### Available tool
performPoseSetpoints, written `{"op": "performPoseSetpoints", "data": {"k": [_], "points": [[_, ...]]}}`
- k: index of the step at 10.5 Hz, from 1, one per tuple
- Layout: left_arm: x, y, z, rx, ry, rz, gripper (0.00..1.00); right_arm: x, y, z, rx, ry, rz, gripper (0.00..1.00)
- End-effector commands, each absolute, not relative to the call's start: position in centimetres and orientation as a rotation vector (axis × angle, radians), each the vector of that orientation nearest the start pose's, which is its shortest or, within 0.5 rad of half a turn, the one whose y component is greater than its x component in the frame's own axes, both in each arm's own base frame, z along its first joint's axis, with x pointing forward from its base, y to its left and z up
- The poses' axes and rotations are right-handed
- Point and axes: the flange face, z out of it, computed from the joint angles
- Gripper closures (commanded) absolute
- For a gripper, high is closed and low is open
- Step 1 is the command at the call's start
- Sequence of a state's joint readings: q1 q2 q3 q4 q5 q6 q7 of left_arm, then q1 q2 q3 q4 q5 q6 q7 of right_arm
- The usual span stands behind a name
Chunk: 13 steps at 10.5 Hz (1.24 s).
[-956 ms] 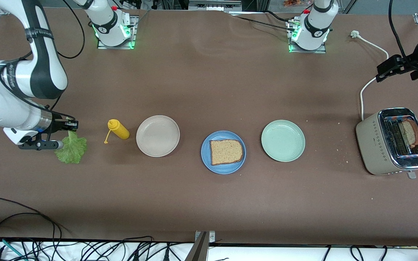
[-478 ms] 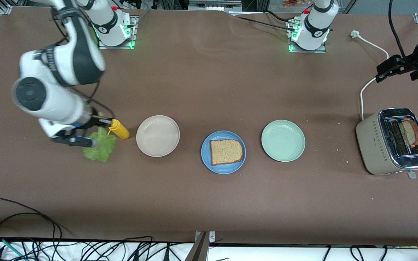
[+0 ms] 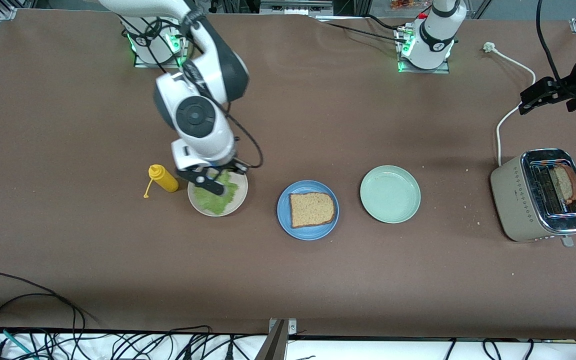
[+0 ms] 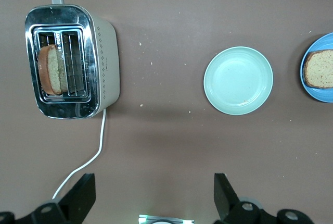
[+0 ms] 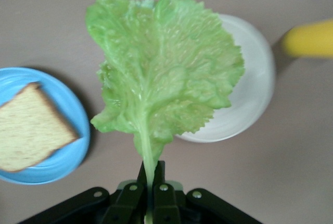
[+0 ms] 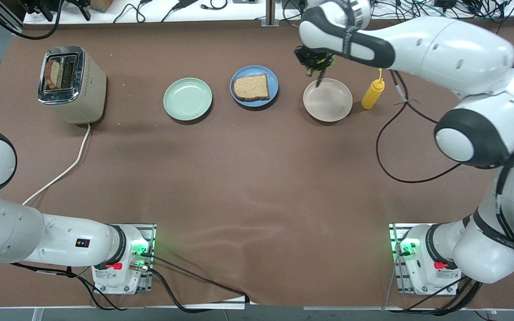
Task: Make sandwich in blue plate with both arms
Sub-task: 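Carry the lettuce leaf over the bread on the blue plate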
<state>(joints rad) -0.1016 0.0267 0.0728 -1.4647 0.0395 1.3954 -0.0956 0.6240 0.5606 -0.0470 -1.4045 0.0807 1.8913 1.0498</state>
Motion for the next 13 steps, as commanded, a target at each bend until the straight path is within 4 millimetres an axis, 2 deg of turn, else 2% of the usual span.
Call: {"op": "performPoseSetpoints", "data": {"k": [1, 3, 4, 5, 6, 8, 9, 10, 11, 12, 13], "points": [[54.9, -1.2, 64.8, -3.067, -0.121, 0.141, 0.00, 59.4, 47.2, 33.5, -2.754, 0.956, 0.104, 1.00], [54.9, -1.2, 64.8, -3.068, -0.121, 0.142, 0.00, 57.8, 51.9, 29.9, -2.572, 1.107, 0.022, 1.00], [54.9, -1.1, 64.8, -3.068, -0.123, 0.142, 0.00, 57.1, 53.5, 28.0, -2.495, 1.152, -0.002, 1.00], [55.1, -0.9, 64.6, -3.067, -0.128, 0.149, 0.00, 55.5, 55.5, 26.0, -2.459, 1.165, 0.005, 1.00], [55.1, -0.9, 64.5, -3.067, -0.128, 0.151, 0.00, 54.8, 56.2, 24.6, -2.453, 1.184, 0.016, 1.00], [55.1, -0.9, 64.5, -3.065, -0.128, 0.151, 0.00, 54.6, 56.3, 24.4, -2.467, 1.172, 0.003, 0.98], [55.1, -0.9, 64.5, -3.065, -0.128, 0.151, 0.00, 54.8, 56.4, 24.6, -2.445, 1.151, -0.030, 0.89], [55.1, -0.9, 64.5, -3.067, -0.128, 0.151, 0.00, 55.2, 56.5, 24.2, -2.403, 1.119, -0.087, 0.72], [55.1, -1.0, 64.5, -3.065, -0.126, 0.151, 0.00, 55.4, 56.6, 23.8, -2.358, 1.079, -0.150, 0.65], [55.1, -1.3, 64.5, -3.067, -0.119, 0.151, 0.00, 55.5, 56.7, 23.9, -2.335, 1.067, -0.170, 0.44], [55.1, -1.6, 64.5, -3.066, -0.109, 0.150, 0.00, 55.5, 56.6, 23.9, -2.331, 1.073, -0.168, 0.05]]}}
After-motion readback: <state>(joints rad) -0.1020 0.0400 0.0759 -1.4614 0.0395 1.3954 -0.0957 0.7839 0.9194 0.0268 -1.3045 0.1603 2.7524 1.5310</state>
